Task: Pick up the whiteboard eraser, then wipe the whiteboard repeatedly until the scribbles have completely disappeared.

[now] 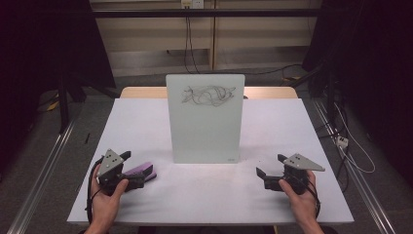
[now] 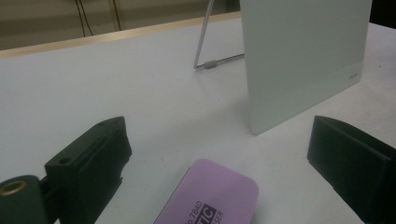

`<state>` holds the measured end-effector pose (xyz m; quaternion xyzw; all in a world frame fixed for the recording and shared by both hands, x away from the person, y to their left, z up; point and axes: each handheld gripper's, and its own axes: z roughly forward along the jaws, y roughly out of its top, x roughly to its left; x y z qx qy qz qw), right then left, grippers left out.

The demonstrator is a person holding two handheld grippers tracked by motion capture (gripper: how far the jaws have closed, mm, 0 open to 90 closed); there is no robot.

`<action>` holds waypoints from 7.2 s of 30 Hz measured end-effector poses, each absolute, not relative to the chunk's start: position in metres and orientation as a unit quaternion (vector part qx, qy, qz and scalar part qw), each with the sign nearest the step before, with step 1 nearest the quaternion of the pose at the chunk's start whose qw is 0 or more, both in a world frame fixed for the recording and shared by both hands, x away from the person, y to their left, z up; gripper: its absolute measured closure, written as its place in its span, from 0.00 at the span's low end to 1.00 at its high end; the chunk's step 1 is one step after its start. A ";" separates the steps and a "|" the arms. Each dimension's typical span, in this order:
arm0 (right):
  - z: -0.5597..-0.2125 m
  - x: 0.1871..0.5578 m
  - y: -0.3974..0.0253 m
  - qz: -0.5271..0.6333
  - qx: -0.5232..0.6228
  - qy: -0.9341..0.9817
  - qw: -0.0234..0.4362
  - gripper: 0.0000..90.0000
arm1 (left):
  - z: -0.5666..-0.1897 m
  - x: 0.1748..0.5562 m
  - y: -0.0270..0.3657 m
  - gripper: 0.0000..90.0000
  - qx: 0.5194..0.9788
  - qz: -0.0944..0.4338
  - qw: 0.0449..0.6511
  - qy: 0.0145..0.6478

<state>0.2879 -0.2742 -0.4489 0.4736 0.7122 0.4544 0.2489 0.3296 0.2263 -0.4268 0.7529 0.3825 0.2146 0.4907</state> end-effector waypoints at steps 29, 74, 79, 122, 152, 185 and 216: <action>-0.450 0.290 -0.276 0.457 0.472 0.714 0.239 0.07 | -0.424 0.340 0.230 0.10 0.797 0.190 0.443 0.366; -0.452 0.293 -0.269 0.452 0.465 0.727 0.225 0.07 | -0.424 0.361 0.232 0.35 0.920 0.089 0.278 0.260; -0.452 0.293 -0.268 0.452 0.465 0.728 0.223 0.07 | -0.427 0.361 0.232 0.38 0.923 0.093 0.270 0.258; -0.452 0.298 -0.267 0.455 0.469 0.725 0.219 0.07 | -0.412 0.357 0.236 0.45 0.893 0.116 0.329 0.284; -0.453 0.298 -0.268 0.452 0.474 0.722 0.221 0.07 | -0.403 0.344 0.233 0.45 0.830 0.150 0.455 0.287; -0.451 0.294 -0.268 0.459 0.464 0.726 0.216 0.07 | -0.348 0.355 0.176 0.45 0.817 0.174 0.501 0.227; -0.451 0.294 -0.268 0.462 0.460 0.728 0.214 0.07 | -0.291 0.384 0.140 0.45 0.819 0.202 0.501 0.194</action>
